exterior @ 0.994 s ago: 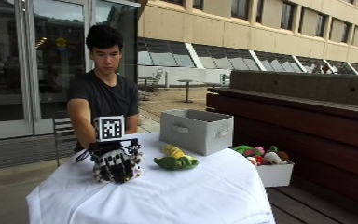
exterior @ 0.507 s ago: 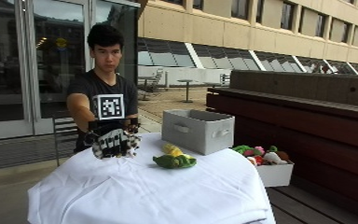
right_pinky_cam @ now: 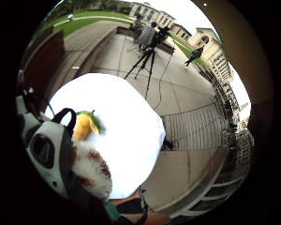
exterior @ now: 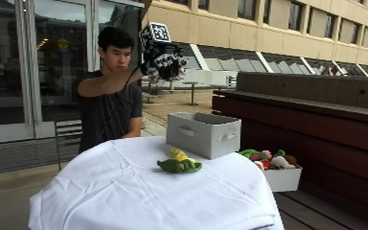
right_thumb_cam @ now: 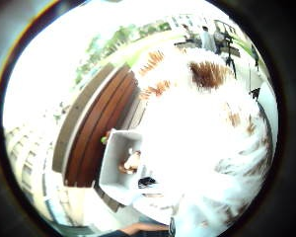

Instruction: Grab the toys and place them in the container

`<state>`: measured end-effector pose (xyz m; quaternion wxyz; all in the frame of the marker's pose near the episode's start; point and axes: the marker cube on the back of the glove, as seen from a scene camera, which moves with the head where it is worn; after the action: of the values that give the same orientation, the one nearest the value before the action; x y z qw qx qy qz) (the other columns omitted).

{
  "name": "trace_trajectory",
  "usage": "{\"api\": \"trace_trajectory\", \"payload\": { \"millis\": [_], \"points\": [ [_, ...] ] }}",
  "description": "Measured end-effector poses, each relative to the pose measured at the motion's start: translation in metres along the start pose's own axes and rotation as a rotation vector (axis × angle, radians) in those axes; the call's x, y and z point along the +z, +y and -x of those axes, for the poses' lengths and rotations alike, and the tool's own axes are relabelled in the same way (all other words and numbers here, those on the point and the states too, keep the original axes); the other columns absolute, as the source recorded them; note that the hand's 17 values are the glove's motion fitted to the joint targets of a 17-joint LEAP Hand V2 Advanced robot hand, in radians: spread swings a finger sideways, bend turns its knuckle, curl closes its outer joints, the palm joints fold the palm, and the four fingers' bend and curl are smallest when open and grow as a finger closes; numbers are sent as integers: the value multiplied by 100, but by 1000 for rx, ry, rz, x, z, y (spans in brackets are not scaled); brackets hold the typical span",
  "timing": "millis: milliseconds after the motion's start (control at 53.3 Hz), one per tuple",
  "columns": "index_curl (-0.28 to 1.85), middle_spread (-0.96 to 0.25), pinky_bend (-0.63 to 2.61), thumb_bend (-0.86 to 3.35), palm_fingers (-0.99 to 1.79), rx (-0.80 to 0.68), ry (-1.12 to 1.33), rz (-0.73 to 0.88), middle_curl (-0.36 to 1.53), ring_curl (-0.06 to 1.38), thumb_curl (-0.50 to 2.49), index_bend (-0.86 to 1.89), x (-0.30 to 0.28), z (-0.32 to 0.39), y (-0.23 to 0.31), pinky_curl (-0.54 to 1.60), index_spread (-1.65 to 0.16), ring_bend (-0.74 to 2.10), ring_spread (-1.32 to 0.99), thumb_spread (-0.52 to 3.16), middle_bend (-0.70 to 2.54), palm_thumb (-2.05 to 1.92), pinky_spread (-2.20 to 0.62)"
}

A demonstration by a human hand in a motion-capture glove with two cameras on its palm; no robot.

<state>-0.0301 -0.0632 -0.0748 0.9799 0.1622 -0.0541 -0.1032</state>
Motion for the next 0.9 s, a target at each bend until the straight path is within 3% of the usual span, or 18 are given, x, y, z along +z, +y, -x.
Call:
{"api": "trace_trajectory", "payload": {
  "millis": [169, 375, 507, 600, 657, 694, 826, 901],
  "points": [
    [80, -25, 78, -2, 126, -95, 14, -35, 58, 47, 60, 44, -24, 117, 20, 40, -24, 133, -31, 103, 116, 34, -45],
    [83, -25, 78, -2, 125, -221, -37, 20, 58, 46, 60, 42, 0, 211, 40, 40, -25, 133, -31, 105, 116, 34, -45],
    [85, -25, 78, -2, 125, -177, -10, 12, 57, 46, 60, 39, 55, 186, 0, 40, -26, 134, -31, 106, 117, 33, -45],
    [85, -26, 78, -2, 122, -260, -144, 150, 56, 46, 60, 35, 72, 187, 1, 40, -27, 133, -32, 107, 115, 31, -45],
    [85, -26, 79, -3, 118, -230, -177, 210, 55, 44, 58, 32, 79, 190, 5, 40, -28, 130, -32, 109, 112, 28, -45],
    [84, -26, 80, -8, 109, -190, -191, 241, 52, 42, 53, 28, 78, 201, 15, 40, -28, 124, -33, 115, 106, 16, -44],
    [77, -16, 116, -14, 33, -240, -235, 262, 40, 41, 40, 6, 63, 221, 38, 51, -29, 114, -26, 104, 57, -17, -33],
    [70, -12, 126, -14, 22, -240, -190, 232, 38, 36, 35, 8, 63, 206, 30, 51, -30, 104, -23, 100, 52, -19, -26]
  ]
}}
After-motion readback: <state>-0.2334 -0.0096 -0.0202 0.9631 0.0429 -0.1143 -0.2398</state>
